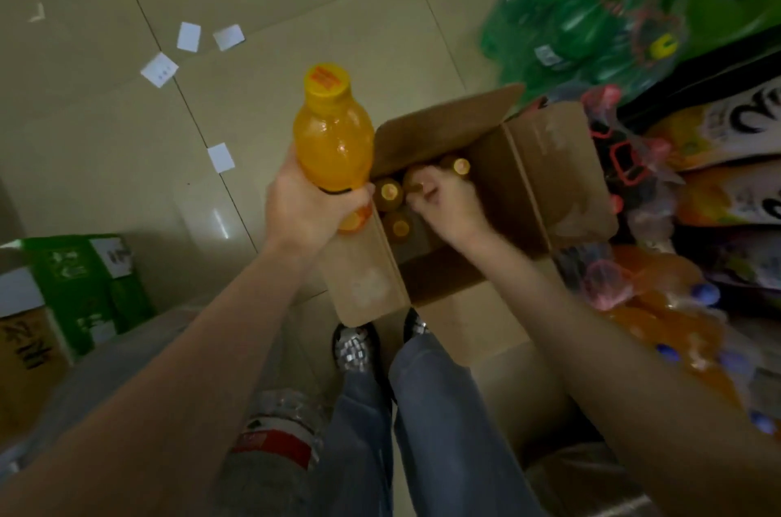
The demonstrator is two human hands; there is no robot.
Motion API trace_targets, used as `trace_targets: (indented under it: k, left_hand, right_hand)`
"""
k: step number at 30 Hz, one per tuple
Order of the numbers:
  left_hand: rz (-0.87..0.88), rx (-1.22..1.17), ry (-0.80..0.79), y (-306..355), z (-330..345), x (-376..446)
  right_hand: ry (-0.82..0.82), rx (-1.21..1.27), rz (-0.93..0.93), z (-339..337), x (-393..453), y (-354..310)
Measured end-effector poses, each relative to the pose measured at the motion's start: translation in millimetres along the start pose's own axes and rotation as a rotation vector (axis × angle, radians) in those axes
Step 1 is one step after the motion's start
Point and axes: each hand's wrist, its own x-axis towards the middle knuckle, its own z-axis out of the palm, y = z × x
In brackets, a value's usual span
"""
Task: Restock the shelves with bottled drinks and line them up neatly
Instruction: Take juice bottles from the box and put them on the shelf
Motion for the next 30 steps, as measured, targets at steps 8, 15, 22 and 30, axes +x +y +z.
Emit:
trace_targets:
  k: [8,15,22,30]
  left_hand:
    - [0.008,0.141,-0.001,-47.5,4.2,1.1]
    - [-0.141,0.176,-0.002,-16.3,3.4,-26.0]
    - [0.024,0.226,-0.191,163.3,-35.1,-73.7]
    - [0.29,0.135,-0.281,383.8,-119.8,-170.3]
  right_hand:
    - [-0.172,-0.362,0.136,114.1,53.2,64.3]
    - [-0.041,-0.235,0.064,34.2,5.5,34.1]
    - [0.168,-0.187,-0.02,-158.8,-91.1,-73.0]
    - [0.724,0.004,-0.127,-380.3,-293.6,-195.4]
